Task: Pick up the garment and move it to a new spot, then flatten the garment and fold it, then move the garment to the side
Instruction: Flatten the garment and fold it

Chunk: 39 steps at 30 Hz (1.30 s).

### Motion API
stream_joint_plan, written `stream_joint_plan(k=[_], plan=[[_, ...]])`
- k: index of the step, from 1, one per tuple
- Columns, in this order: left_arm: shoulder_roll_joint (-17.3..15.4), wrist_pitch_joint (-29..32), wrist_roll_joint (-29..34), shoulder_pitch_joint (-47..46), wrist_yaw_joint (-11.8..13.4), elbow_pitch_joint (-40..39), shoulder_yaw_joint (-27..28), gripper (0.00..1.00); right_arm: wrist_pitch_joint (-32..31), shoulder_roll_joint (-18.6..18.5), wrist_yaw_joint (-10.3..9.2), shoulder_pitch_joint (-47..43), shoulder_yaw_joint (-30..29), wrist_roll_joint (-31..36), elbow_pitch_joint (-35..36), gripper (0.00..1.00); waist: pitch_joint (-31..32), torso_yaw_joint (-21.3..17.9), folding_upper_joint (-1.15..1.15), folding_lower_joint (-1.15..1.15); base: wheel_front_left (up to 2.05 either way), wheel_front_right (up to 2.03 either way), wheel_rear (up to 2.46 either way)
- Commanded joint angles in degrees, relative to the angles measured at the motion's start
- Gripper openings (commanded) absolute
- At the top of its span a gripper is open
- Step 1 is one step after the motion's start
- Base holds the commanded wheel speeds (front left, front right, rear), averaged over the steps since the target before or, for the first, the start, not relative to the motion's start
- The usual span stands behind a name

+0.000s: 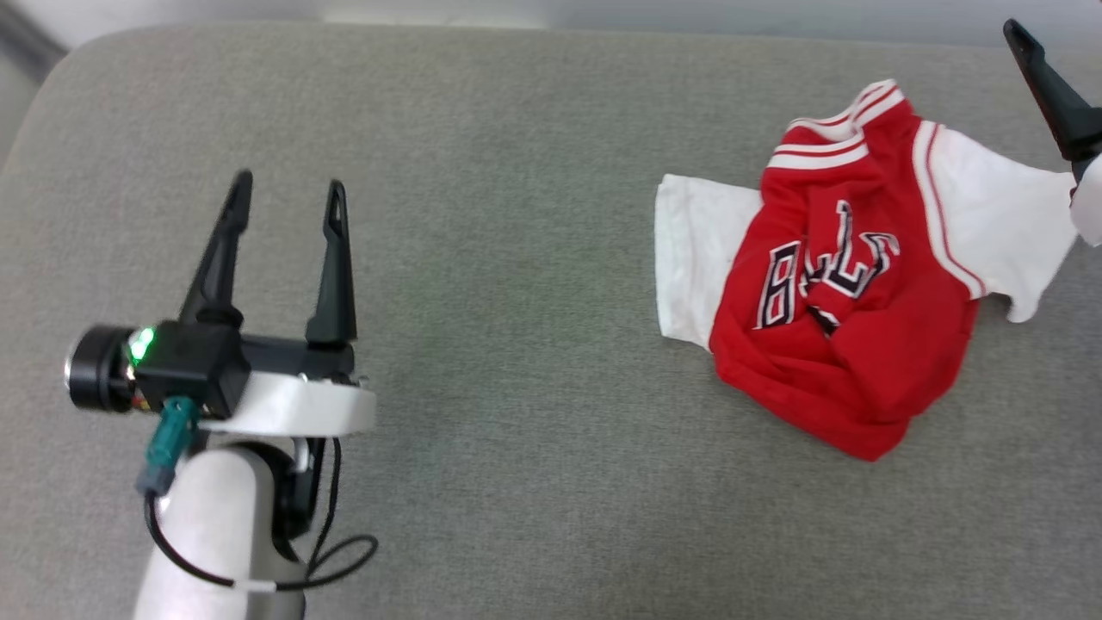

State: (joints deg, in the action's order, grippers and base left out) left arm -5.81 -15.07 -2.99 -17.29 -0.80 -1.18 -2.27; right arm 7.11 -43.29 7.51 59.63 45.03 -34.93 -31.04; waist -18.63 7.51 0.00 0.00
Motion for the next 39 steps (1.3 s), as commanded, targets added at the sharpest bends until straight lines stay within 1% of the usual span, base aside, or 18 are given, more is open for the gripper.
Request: stream_joint_plan(k=[1, 4, 6, 9, 12, 15, 17, 20, 21, 22, 24, 29, 32, 33, 35, 39], plan=[[-0.87, -0.15, 0.26, -1.52, -0.60, 0.35, 0.30, 1.00, 2.04, 1.10, -0.04, -2.46, -2.04, 1.47, 0.45, 1.00, 1.63, -1.86, 0.00, 0.00, 0.00, 0.00, 0.00], [-2.65, -0.15, 0.77, -5.82, -2.23, 1.83, 0.29, 1.00, 5.91, 3.23, -0.04, -7.76, -10.37, 5.97, 2.72, 1.00, 2.33, -3.66, 0.00, 0.00, 0.00, 0.00, 0.00], [-3.94, -0.14, 1.16, -8.50, -2.88, 3.07, 0.06, 1.00, 7.14, 5.64, -0.04, -12.04, -17.30, 9.32, 5.46, 1.00, 2.50, -4.86, 0.00, 0.00, 0.00, 0.00, 0.00], [-5.84, -0.14, 1.88, -13.82, -3.82, 5.25, -0.50, 1.00, 7.85, 10.50, -0.03, -19.96, -26.84, 15.14, 11.91, 1.00, 2.29, -6.51, 0.00, 0.00, 0.00, 0.00, 0.00], [-7.35, 1.05, 2.19, -19.64, -4.91, 8.37, -2.44, 1.00, 7.98, 15.18, -0.04, -27.83, -35.05, 19.70, 19.43, 1.00, 1.87, -7.78, 0.00, 0.00, 0.00, 0.00, 0.00], [-8.23, 3.34, 1.02, -26.18, -5.86, 10.92, -4.88, 1.00, 7.97, 20.08, -0.03, -35.20, -40.45, 22.80, 25.98, 1.00, 1.19, -8.94, 0.00, 0.00, 0.00, 0.00, 0.00], [-8.97, 5.20, 0.66, -30.11, -6.27, 12.82, -7.09, 1.00, 7.95, 22.77, -0.04, -39.11, -43.04, 24.23, 29.57, 1.00, 0.68, -9.58, 0.00, 0.00, 0.00, 0.00, 0.00], [-9.57, 9.05, -0.52, -36.17, -6.55, 16.03, -11.07, 1.00, 7.98, 26.75, -0.03, -43.70, -46.00, 25.74, 34.13, 1.00, -0.21, -10.52, 0.00, 0.00, 0.00, 0.00, 0.00], [-9.94, 10.93, -1.22, -37.87, -6.51, 17.51, -13.25, 1.00, 7.99, 27.82, -0.03, -45.09, -46.94, 26.07, 35.44, 1.00, -0.50, -10.80, 0.00, 0.00, 0.00, 0.00, 0.00], [-11.66, 17.90, -5.94, -43.33, -6.51, 21.52, -21.29, 1.00, 8.01, 30.28, -0.03, -48.54, -48.31, 27.31, 38.40, 1.00, -1.47, -11.90, 0.00, 0.00, 0.00, 0.00, 0.00], [-12.60, 24.31, -10.75, -46.89, -6.54, 24.13, -27.24, 1.00, 8.02, 31.30, -0.04, -49.96, -49.07, 28.02, 39.72, 1.00, -2.22, -12.59, 0.00, 0.00, 0.00, 0.00, 0.00], [-15.25, 40.00, -24.64, -54.77, -6.55, 27.27, -38.66, 1.00, 8.04, 32.74, -0.04, -51.07, -49.45, 29.22, 41.63, 1.00, -4.74, -14.80, 0.00, 0.00, 0.00, 0.00, 0.00], [-17.47, 49.42, -32.08, -58.56, -6.56, 27.58, -45.39, 1.00, 8.06, 33.42, -0.04, -50.45, -48.95, 29.35, 42.43, 1.00, -6.42, -16.27, 0.00, 0.00, 0.00, 0.00, 0.00], [-18.76, 54.13, -35.92, -60.71, -6.56, 27.39, -49.35, 1.00, 8.06, 33.87, -0.04, -49.38, -48.68, 29.43, 42.87, 1.00, -7.61, -17.16, 0.00, 0.00, 0.00, 0.00, 0.00], [-20.07, 57.56, -38.18, -62.57, -6.56, 27.43, -53.16, 1.00, 8.07, 34.24, -0.04, -48.33, -48.18, 29.47, 43.24, 1.00, -8.88, -18.11, 0.00, 0.00, 0.00, 0.00, 0.00], [-21.34, 62.80, -43.94, -64.66, -6.57, 28.93, -57.41, 1.00, 8.08, 34.76, -0.04, -46.80, -46.78, 29.87, 43.25, 1.00, -11.21, -19.88, 0.00, 0.00, 0.00, 0.00, 0.00]])
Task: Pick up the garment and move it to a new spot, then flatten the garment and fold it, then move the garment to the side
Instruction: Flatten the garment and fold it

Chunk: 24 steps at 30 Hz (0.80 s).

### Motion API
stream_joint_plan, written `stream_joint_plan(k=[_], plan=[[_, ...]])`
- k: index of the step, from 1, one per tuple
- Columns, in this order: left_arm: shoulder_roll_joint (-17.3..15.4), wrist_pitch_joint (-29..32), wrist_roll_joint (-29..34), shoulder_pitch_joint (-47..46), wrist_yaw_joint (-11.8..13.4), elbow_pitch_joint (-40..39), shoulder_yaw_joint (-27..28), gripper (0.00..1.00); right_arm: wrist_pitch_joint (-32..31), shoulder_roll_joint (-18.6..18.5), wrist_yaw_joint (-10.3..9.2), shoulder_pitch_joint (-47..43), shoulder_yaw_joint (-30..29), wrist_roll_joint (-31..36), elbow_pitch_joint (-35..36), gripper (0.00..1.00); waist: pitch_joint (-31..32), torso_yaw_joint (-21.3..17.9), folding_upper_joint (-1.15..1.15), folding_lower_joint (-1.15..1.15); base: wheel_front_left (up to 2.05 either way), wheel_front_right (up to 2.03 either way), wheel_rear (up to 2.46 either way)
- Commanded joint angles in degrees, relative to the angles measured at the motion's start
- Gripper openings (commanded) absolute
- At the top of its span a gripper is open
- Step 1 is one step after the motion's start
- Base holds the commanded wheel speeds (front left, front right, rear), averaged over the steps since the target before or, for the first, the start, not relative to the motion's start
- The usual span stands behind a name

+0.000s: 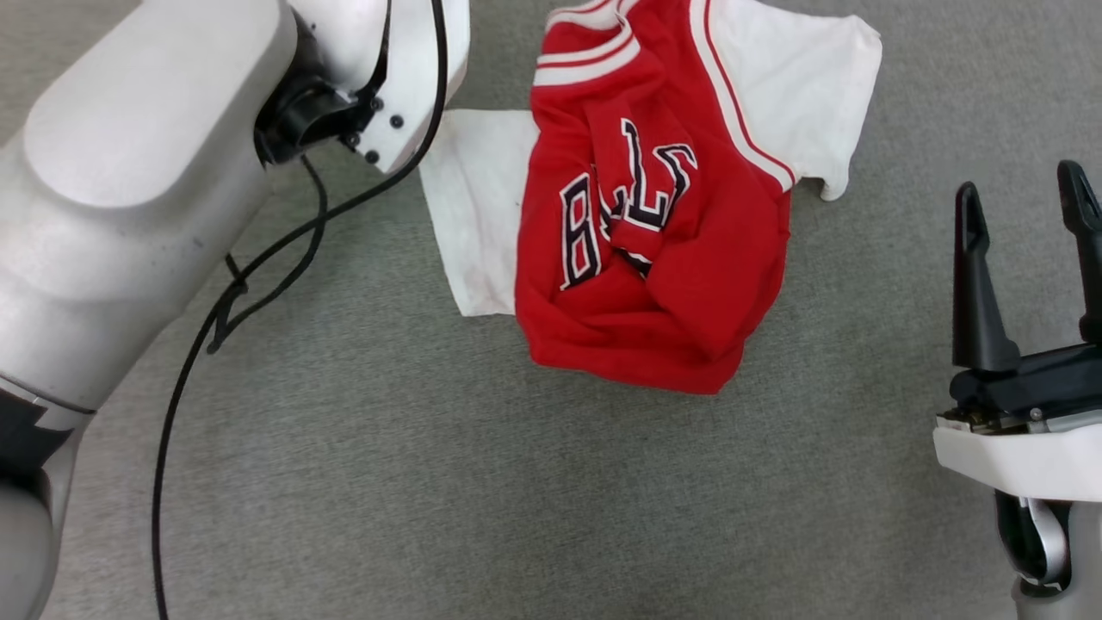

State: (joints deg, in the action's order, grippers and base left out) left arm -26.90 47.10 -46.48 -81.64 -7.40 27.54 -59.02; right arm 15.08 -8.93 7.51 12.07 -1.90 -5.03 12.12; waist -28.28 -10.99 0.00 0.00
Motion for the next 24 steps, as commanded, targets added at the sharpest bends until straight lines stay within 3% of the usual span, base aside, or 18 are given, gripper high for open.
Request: stream_joint_plan(k=[1, 11, 12, 13, 24], plan=[[-0.63, 1.81, -1.21, -0.93, 0.04, 0.56, -1.78, 1.00, 0.11, 0.45, -0.04, 1.25, 0.36, 0.06, 0.01, 1.00, -2.11, -1.78, 0.00, 0.00, 0.00, 0.00, 0.00], [-3.35, 9.21, -8.90, 0.81, 0.00, 0.75, -13.18, 1.00, 0.12, 1.37, -0.04, 3.43, 1.50, 0.19, -0.62, 1.00, -5.32, -4.12, 0.00, 0.00, 0.00, 0.00, 0.00], [-3.62, 9.57, -9.13, 1.32, -0.03, 0.26, -13.84, 0.44, 0.12, 1.41, -0.04, 3.49, 1.50, 0.19, -0.75, 1.00, -5.39, -4.17, 0.00, 0.00, 0.00, 0.00, 0.00], [-3.75, 9.93, -9.47, 1.67, -0.04, -0.21, -14.27, 0.00, 0.12, 1.48, -0.04, 3.65, 1.47, 0.22, -0.84, 1.00, -5.38, -4.17, 0.00, 0.00, 0.00, 0.00, 0.00], [-5.20, 1.05, -11.34, -1.39, 0.03, -2.70, -14.18, 0.00, 0.12, 0.36, -0.03, 1.37, -0.88, 1.32, -2.34, 1.00, 1.13, 1.13, 0.00, 0.00, 0.00, 0.00, 0.00]])
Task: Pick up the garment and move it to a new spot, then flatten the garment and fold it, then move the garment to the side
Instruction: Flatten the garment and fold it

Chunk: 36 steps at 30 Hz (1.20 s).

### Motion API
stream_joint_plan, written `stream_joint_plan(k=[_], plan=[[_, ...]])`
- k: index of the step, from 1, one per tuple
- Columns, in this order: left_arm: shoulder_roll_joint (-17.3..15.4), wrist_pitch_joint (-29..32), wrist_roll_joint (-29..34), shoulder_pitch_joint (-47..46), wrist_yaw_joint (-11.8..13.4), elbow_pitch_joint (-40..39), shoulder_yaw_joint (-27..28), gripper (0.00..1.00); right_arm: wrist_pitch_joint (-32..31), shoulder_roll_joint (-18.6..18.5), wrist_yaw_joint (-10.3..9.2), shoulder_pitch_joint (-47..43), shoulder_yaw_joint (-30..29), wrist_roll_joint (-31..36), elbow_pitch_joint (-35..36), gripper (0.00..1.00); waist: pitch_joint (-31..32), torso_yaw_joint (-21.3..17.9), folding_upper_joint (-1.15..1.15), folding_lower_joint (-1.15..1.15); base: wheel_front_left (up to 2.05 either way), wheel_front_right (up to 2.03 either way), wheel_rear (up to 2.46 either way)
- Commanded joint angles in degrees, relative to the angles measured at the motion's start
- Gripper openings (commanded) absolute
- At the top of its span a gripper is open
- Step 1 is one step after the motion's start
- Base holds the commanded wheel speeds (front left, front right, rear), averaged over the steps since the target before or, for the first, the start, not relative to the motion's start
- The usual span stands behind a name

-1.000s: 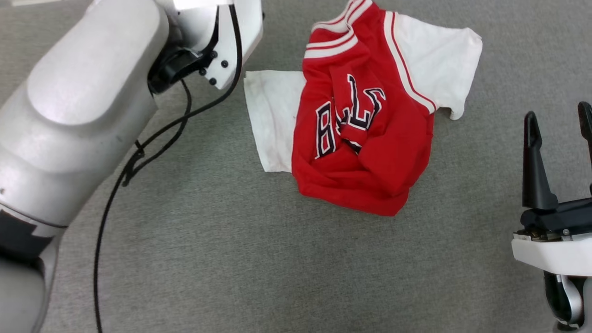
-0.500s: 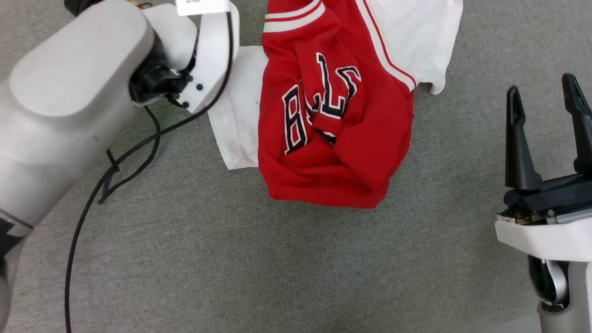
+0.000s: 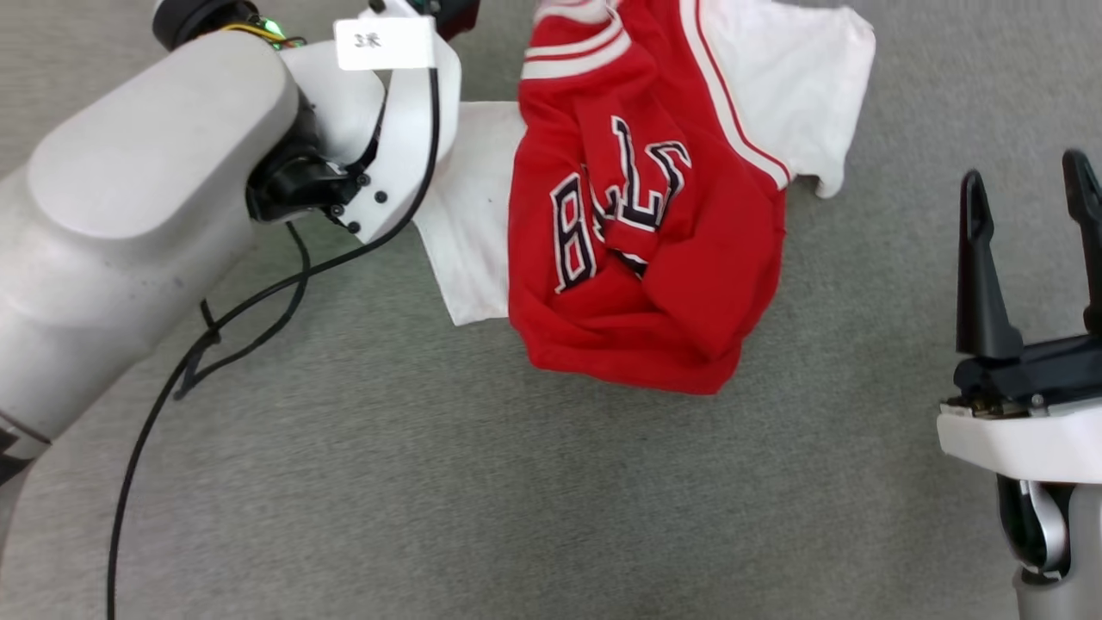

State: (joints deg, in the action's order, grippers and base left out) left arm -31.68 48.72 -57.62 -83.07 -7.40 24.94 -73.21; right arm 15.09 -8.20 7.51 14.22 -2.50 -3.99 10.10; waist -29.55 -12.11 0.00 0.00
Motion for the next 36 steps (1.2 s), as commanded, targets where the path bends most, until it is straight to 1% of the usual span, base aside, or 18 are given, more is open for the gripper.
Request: stream_joint_plan(k=[1, 5, 9, 13, 16, 17, 20, 22, 27, 28, 29, 33, 36], plan=[[-1.07, -0.85, -0.55, 0.00, 0.03, -0.27, -0.03, 0.00, 0.11, -0.46, -0.04, -1.13, -0.40, 0.31, -0.42, 1.00, 3.08, 2.89, 0.00, 0.00, 0.00, 0.00, 0.00], [-3.60, -2.26, -1.74, 1.08, 0.03, -0.71, -0.11, 0.00, 0.11, -0.58, -0.04, -2.68, -1.05, 0.38, -0.90, 1.00, 5.52, 5.50, 0.00, 0.00, 0.00, 0.00, 0.00], [-7.49, -2.05, -2.54, 2.88, 0.03, -1.67, -0.15, 0.00, 0.11, -0.69, -0.03, -3.95, -1.31, 0.62, -1.07, 1.00, 7.10, 7.25, 0.00, 0.00, 0.00, 0.00, 0.00], [-11.90, -2.44, -3.27, 5.41, 0.03, -1.44, -0.16, 0.00, 0.11, -0.79, -0.03, -4.59, -1.25, 0.57, -1.06, 1.00, 7.47, 7.78, 0.00, 0.00, 0.00, 0.00, 0.00], [-14.26, -3.75, -3.64, 7.08, 0.59, 0.79, 0.05, 0.00, 0.10, -1.04, -0.04, -4.64, -0.77, 0.51, -1.45, 1.00, 7.10, 7.41, 0.00, 0.00, 0.00, 0.00, 0.00], [-14.26, -3.75, -3.64, 7.08, 0.59, 0.79, 0.05, 0.00, 0.10, -1.04, -0.04, -4.64, -0.77, 0.51, -1.45, 1.00, 7.10, 7.41, 0.00, 0.00, 0.00, 0.00, 0.00], [-15.74, -5.42, -4.33, 9.55, 1.95, 3.37, 0.34, 0.00, 0.10, -1.29, -0.04, -4.44, -0.23, 0.64, -1.76, 1.00, 6.43, 6.48, 0.00, 0.00, 0.00, 0.00, 0.00], [-16.06, -6.73, -4.73, 11.23, 2.62, 4.85, 0.36, 0.00, 0.10, -1.40, -0.04, -4.34, -0.18, 0.74, -1.95, 1.00, 5.98, 5.87, 0.00, 0.00, 0.00, 0.00, 0.00], [-14.80, -8.63, -5.47, 15.24, 2.97, 7.88, 0.26, 0.00, 0.11, -1.91, -0.04, -4.12, -0.50, 0.47, -2.50, 1.00, 5.70, 5.37, 0.00, 0.00, 0.00, 0.00, 0.00], [-14.25, -9.58, -5.44, 15.50, 3.00, 8.31, 0.37, 0.82, 0.11, -2.07, -0.04, -4.02, -0.66, 0.50, -2.63, 1.00, 5.84, 5.52, 0.00, 0.00, 0.00, 0.00, 0.00], [-13.83, -10.25, -5.52, 15.30, 3.09, 8.74, 0.60, 1.00, 0.11, -2.16, -0.04, -3.89, -0.73, 0.60, -2.70, 1.00, 6.05, 5.72, 0.00, 0.00, 0.00, 0.00, 0.00], [-13.12, -10.58, -5.33, 11.70, 2.44, 9.38, 1.71, 1.00, 0.11, -2.47, -0.03, -3.63, -1.00, 0.75, -2.63, 1.00, 6.85, 6.68, 0.00, 0.00, 0.00, 0.00, 0.00], [-12.90, -9.29, -5.76, 9.04, 1.97, 9.37, 2.42, 1.00, 0.11, -2.64, -0.04, -3.22, -0.91, 0.73, -2.61, 1.00, 7.04, 7.06, 0.00, 0.00, 0.00, 0.00, 0.00]])
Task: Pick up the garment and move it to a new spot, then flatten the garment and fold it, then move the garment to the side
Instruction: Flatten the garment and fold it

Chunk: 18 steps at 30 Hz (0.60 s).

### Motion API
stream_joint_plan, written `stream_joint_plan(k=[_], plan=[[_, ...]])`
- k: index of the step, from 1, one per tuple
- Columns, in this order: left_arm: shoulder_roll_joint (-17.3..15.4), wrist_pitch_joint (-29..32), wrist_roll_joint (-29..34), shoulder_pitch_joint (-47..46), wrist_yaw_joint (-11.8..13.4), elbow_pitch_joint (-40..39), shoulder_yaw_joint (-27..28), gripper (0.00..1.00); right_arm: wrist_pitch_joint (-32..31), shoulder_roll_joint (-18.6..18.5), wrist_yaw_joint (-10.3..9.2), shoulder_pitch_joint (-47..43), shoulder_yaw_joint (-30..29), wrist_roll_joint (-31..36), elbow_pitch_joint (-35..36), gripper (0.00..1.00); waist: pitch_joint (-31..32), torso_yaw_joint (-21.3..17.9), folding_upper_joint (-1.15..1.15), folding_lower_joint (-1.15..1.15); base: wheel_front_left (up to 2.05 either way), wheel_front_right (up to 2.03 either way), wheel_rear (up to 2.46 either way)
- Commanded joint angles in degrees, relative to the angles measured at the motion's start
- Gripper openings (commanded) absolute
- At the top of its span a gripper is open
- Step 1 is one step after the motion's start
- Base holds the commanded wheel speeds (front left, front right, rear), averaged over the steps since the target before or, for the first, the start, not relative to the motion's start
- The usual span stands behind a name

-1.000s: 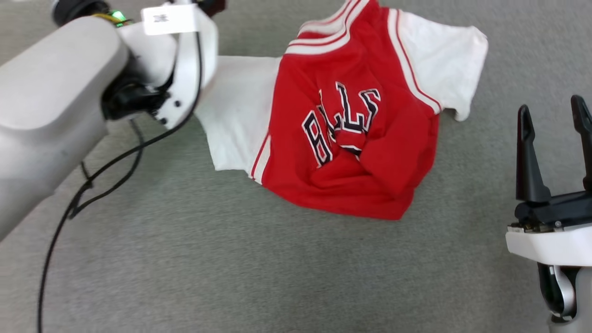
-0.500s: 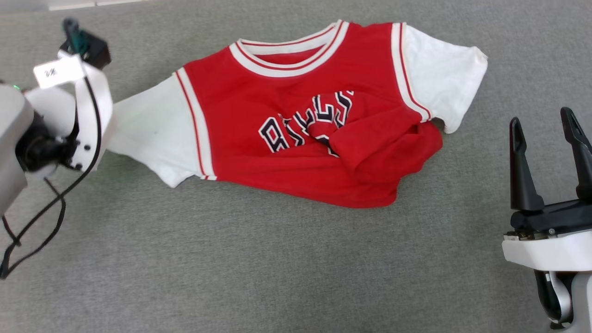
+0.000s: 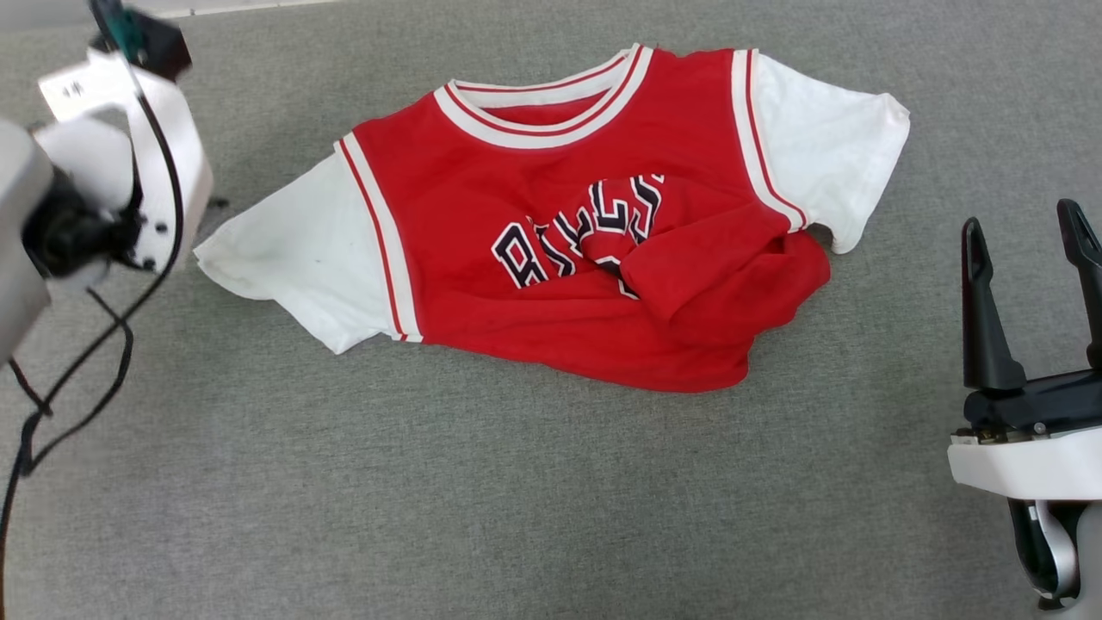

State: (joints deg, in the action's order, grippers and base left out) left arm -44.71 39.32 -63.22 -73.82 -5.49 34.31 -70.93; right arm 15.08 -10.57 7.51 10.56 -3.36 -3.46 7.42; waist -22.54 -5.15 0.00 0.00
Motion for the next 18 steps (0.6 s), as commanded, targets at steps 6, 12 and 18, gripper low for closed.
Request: stream_joint_plan(k=[6, 12, 18], plan=[[0.11, 5.36, -1.05, -3.94, -0.88, -0.42, 0.14, 1.00, 0.13, -0.77, -0.04, 1.46, 0.28, -0.34, 0.64, 1.00, -1.26, -0.04, 0.00, 0.00, 0.00, 0.00, 0.00], [0.36, 7.10, -2.04, -1.22, -0.60, 0.48, -0.28, 1.00, 0.13, -0.99, -0.04, 2.61, 1.03, -0.32, 0.96, 1.00, -3.63, -1.18, 0.00, 0.00, 0.00, 0.00, 0.00], [1.45, 6.84, -2.53, 4.71, -0.91, 0.56, -1.36, 1.00, 0.13, -1.11, -0.04, 3.49, 0.72, -0.11, 0.98, 1.00, -4.65, -1.39, 0.00, 0.00, 0.00, 0.00, 0.00]])
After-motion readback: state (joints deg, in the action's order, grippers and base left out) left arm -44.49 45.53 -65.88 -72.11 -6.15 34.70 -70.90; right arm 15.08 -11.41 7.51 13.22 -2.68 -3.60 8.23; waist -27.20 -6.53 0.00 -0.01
